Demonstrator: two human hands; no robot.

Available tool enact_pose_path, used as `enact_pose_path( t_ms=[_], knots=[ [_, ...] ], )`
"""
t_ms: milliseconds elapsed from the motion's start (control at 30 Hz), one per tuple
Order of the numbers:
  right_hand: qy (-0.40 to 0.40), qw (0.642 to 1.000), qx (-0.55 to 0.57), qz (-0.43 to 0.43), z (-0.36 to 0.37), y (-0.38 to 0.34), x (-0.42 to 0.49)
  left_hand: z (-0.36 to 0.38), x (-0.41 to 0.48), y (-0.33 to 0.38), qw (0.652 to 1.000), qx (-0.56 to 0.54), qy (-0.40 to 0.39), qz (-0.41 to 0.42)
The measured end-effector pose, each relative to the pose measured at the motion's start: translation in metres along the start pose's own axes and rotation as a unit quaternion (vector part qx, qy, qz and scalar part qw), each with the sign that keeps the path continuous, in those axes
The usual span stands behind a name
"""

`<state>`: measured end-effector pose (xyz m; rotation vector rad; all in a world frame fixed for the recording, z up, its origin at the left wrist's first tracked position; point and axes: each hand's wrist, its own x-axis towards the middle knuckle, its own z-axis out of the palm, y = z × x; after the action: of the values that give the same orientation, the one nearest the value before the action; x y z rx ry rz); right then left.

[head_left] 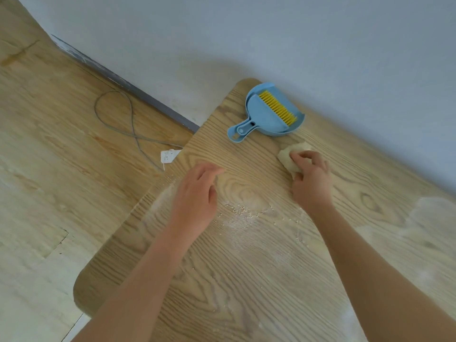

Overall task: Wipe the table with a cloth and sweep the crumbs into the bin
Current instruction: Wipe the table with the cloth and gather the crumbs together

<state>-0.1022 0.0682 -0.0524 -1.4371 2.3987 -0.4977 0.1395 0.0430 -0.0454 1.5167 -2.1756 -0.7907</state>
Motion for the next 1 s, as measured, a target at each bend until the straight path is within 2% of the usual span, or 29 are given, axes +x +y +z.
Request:
enact_pose_path(
  t_ms=[200,267,400,500,567,633,700,800,867,933,1000],
  knots=[
    [-0.058,0.984,0.072,-0.152,0.025,-0.031,-0.061,0.010,-0.001,0.010,1.000,0.001,-0.014,0.011],
    [-0.070,0.977,0.105,-0.171,0.025,-0.031,-0.077,0.011,0.000,0.016,1.000,0.007,-0.013,0.023],
    [0.023,0.980,0.172,-0.099,-0.008,-0.014,-0.069,0.014,0.003,0.025,0.998,0.013,-0.022,0.050],
    [0.088,0.984,0.151,-0.026,-0.040,0.026,-0.039,0.018,0.004,0.034,0.998,0.009,-0.032,0.060],
    [0.078,0.990,0.113,0.044,-0.051,0.059,-0.025,0.023,0.003,0.040,0.997,0.011,-0.039,0.064],
    [0.033,0.994,0.049,0.090,-0.048,0.081,-0.026,0.026,0.001,0.044,0.997,0.010,-0.047,0.061],
    [0.015,0.996,0.025,0.085,-0.038,0.084,-0.040,0.029,-0.002,0.050,0.997,0.012,-0.053,0.059],
    [0.028,0.998,0.050,-0.014,-0.018,0.062,-0.071,0.032,-0.005,0.056,0.996,0.014,-0.054,0.065],
    [0.005,0.992,0.107,-0.069,-0.005,0.042,-0.090,0.033,-0.006,0.057,0.995,0.024,-0.059,0.074],
    [-0.008,0.983,0.169,-0.076,-0.005,0.031,-0.101,0.032,-0.010,0.062,0.994,0.032,-0.056,0.087],
    [0.023,0.974,0.223,-0.031,-0.015,0.028,-0.096,0.028,-0.012,0.064,0.995,0.028,-0.048,0.082]
  ],
)
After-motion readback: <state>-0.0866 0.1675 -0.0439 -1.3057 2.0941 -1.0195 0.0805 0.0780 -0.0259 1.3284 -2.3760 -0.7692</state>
